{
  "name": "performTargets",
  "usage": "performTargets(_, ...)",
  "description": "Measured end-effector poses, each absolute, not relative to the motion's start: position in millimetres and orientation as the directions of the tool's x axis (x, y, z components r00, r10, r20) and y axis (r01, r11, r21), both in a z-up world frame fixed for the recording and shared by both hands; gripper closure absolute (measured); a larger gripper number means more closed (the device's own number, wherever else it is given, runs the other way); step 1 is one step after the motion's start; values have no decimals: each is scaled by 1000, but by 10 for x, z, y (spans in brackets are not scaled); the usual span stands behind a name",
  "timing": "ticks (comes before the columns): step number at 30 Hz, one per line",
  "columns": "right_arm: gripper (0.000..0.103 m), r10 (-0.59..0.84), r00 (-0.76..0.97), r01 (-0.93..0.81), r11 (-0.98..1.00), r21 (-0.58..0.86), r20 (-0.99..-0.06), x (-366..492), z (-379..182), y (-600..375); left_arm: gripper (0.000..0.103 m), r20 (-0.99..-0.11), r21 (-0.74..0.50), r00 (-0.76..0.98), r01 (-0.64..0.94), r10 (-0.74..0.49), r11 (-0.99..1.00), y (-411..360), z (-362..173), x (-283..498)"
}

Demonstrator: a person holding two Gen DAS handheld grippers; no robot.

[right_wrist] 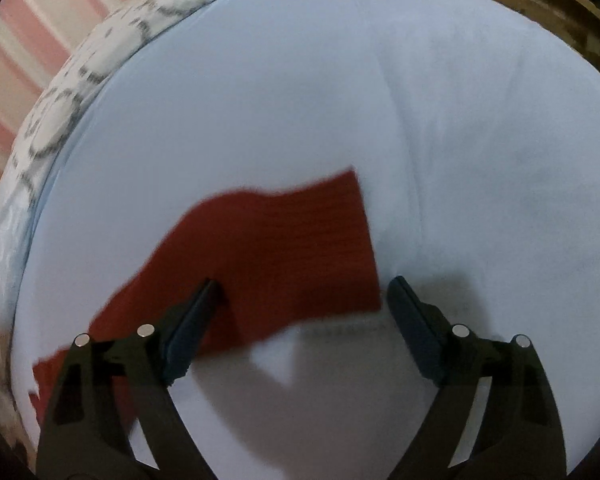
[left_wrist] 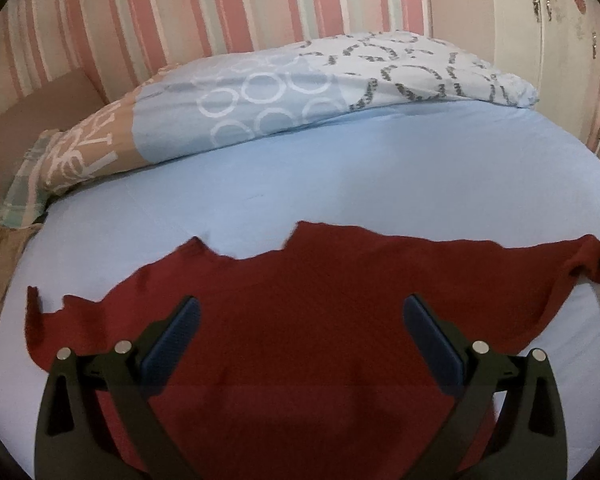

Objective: Fold small clothes
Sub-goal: 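Reach the right gripper to a sweater sleeve cuff and grasp it, then fold the held sleeve across the sweater body with the right gripper, then release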

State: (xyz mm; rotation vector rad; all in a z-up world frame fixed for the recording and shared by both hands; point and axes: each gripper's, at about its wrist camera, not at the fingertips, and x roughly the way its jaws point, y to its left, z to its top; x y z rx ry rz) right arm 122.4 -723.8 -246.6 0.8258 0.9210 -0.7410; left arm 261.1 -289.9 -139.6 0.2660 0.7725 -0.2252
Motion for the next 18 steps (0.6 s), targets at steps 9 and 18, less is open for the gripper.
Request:
performTargets(9,85,-270,431,795,564,221,-861,1303,-2289,-7182,2,-705,206,709,243,-29,948,-2466,-1369,2607)
performTargets(18,85,-304,662,535,832,147,-686,1472,-1228,-5618,2,-704,175,710,159,11,972,-1621,-1168,2779)
